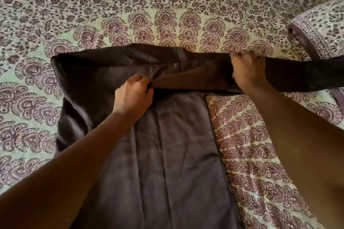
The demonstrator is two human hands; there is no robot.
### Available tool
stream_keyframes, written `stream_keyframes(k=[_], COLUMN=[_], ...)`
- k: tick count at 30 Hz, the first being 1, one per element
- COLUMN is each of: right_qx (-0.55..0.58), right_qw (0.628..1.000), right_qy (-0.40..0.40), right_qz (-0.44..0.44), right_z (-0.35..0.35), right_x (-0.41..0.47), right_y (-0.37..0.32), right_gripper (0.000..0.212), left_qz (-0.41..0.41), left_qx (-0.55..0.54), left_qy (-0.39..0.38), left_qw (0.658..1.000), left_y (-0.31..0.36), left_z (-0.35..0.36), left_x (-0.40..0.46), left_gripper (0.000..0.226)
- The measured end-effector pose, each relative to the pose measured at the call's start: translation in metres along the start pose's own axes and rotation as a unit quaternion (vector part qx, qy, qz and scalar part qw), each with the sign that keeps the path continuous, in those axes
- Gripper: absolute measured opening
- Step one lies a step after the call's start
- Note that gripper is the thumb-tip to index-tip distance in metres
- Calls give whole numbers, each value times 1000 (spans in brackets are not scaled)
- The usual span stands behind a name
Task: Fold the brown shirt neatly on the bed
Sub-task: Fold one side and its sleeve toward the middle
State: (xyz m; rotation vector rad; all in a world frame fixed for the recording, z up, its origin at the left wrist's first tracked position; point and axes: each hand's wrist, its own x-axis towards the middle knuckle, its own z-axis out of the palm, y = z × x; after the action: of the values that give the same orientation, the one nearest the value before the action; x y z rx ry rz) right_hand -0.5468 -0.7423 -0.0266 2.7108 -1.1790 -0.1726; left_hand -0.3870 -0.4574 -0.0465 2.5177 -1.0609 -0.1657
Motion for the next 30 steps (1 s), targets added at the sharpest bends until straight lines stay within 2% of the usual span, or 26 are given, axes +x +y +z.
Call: stream_keyframes(k=[2, 4, 6, 9, 11, 14, 16, 18, 21, 23, 26, 28, 30], right_qx=[22, 85, 123, 177, 197, 167, 152, 155, 168, 182, 173, 151, 147], right_qw=[1000, 993, 984, 978, 974, 977, 980, 980, 971, 974, 982, 985, 980], right_qy=[1, 17, -4, -65, -78, -105, -98, -66, -51, -56, -43, -16, 12], right_qz=[-16, -75, -132, -93, -79, -84, -83, -108, -162, -126, -63, -76, -130], right_z=[9, 21, 37, 53, 56, 52, 47, 44, 51, 56, 53, 45, 33], right_x=[-5, -20, -34, -38, -32, -26, -33, -54, -77, -70, -62, -75, -105], right_y=[-10, -28, -42, -40, -34, -33, -41, -57, -79, -84, -95, -115, -145], right_gripper=[47, 42, 48, 54, 56, 61, 63, 62, 56, 49, 49, 53, 59], left_qz=[27, 48, 51, 55, 59, 66, 73, 62, 41, 5, -38, -62, -102], left_qx=[2, -8, -7, -3, -10, -36, -53, -60, -9, 6, -59, -54, -16], left_qy=[-19, -25, -33, -39, -49, -103, -123, -98, -8, -5, -9, 9, 15], left_qw=[999, 999, 998, 998, 997, 992, 988, 991, 999, 1000, 997, 997, 995], left_y=[1, 1, 2, 3, 2, -3, -8, -14, -28, -45, -79, -95, -103], left_z=[9, 16, 20, 26, 31, 38, 37, 33, 21, 16, 7, -3, -14], left_x=[0, -2, -3, -2, -1, 1, -7, -22, -58, -76, -103, -127, -161], left_gripper=[21, 24, 32, 37, 40, 39, 50, 55, 42, 36, 40, 40, 40])
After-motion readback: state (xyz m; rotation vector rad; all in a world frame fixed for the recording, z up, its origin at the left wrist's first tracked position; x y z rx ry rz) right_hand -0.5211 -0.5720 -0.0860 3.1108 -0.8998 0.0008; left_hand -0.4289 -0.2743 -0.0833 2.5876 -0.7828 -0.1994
